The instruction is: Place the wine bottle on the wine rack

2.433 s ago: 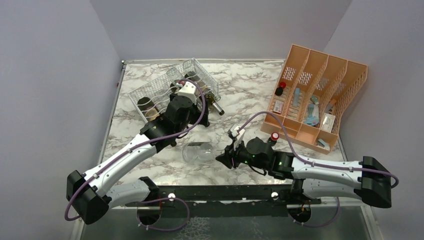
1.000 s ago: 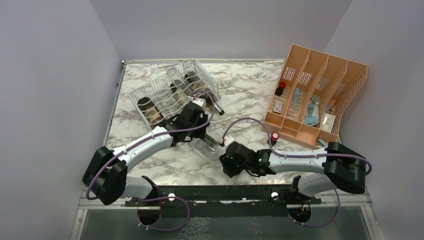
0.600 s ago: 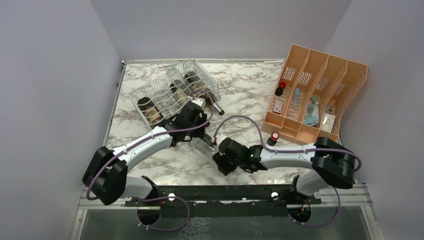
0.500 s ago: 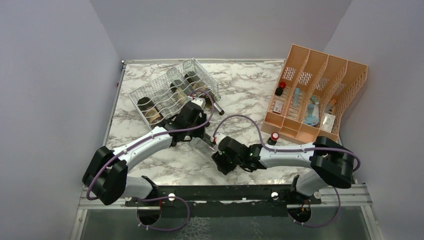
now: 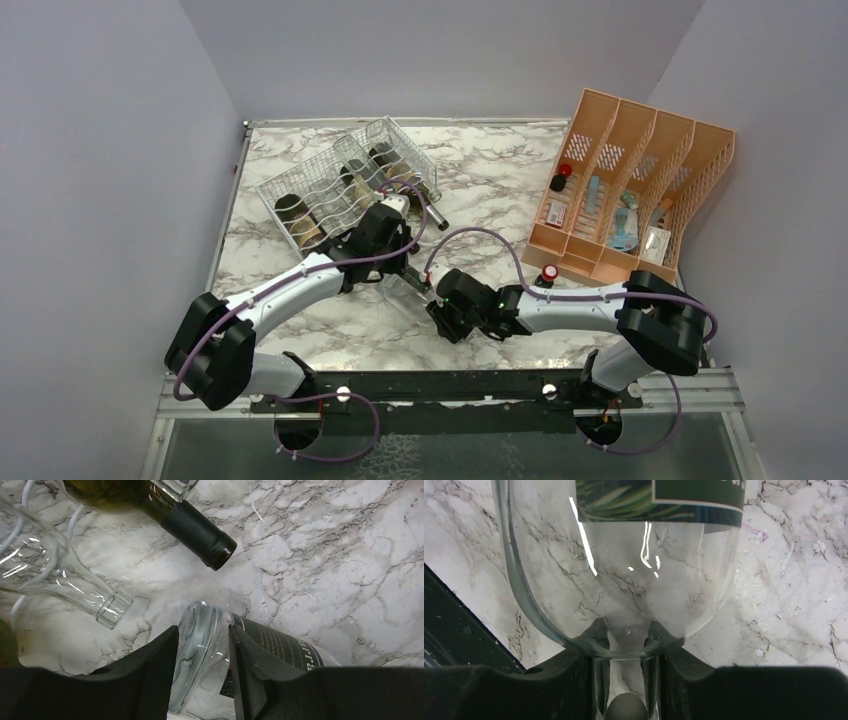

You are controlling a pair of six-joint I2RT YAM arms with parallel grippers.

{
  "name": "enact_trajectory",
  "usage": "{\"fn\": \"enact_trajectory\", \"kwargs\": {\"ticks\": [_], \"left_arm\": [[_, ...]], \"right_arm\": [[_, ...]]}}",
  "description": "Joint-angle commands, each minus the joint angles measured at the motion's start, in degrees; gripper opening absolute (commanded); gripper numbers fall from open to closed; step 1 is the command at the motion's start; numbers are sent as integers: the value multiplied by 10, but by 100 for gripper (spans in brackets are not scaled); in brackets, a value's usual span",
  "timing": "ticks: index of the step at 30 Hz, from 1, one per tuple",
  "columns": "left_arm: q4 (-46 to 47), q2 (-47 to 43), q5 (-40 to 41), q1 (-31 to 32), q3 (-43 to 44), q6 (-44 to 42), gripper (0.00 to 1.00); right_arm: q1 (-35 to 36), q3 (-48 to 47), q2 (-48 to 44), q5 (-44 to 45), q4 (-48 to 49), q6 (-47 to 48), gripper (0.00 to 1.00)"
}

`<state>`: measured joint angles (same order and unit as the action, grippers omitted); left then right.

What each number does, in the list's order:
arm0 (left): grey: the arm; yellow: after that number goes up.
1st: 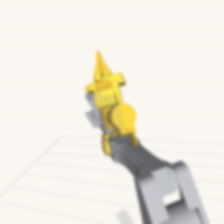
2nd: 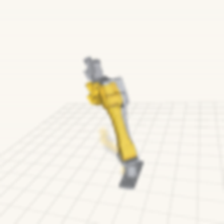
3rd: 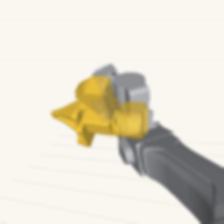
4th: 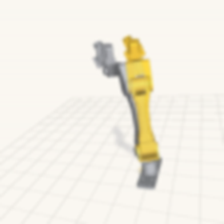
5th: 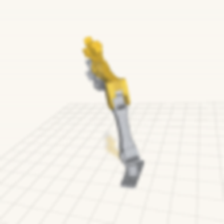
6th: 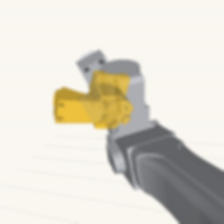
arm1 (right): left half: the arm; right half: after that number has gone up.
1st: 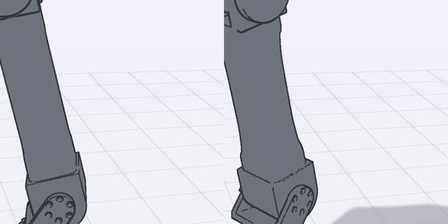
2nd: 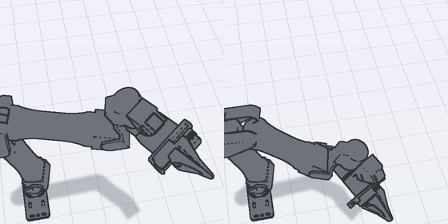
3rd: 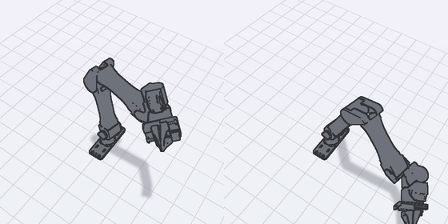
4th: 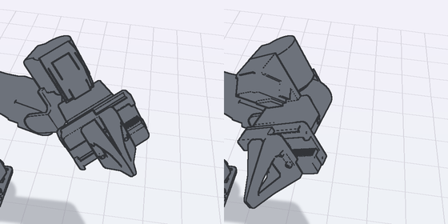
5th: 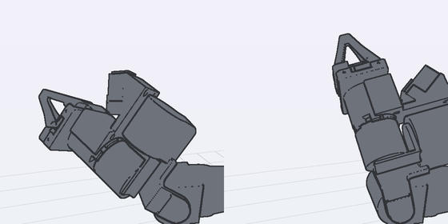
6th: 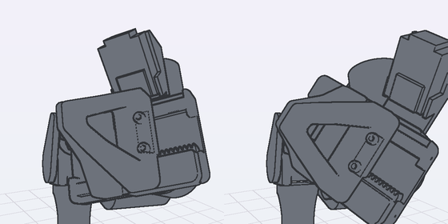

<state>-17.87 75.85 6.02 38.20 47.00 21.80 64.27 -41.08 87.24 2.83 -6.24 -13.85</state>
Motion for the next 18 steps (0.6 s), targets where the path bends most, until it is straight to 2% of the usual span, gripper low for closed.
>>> {"fn": "enact_trajectory", "kwargs": {"ticks": [1,18], "left_arm": [[-33,-10,-32,6,-11,7,44],[-55,-97,48,3,68,7,58]], "right_arm": [[-4,0,11,-9,14,12,1],[-3,15,-133,-2,-19,14,1]]}}
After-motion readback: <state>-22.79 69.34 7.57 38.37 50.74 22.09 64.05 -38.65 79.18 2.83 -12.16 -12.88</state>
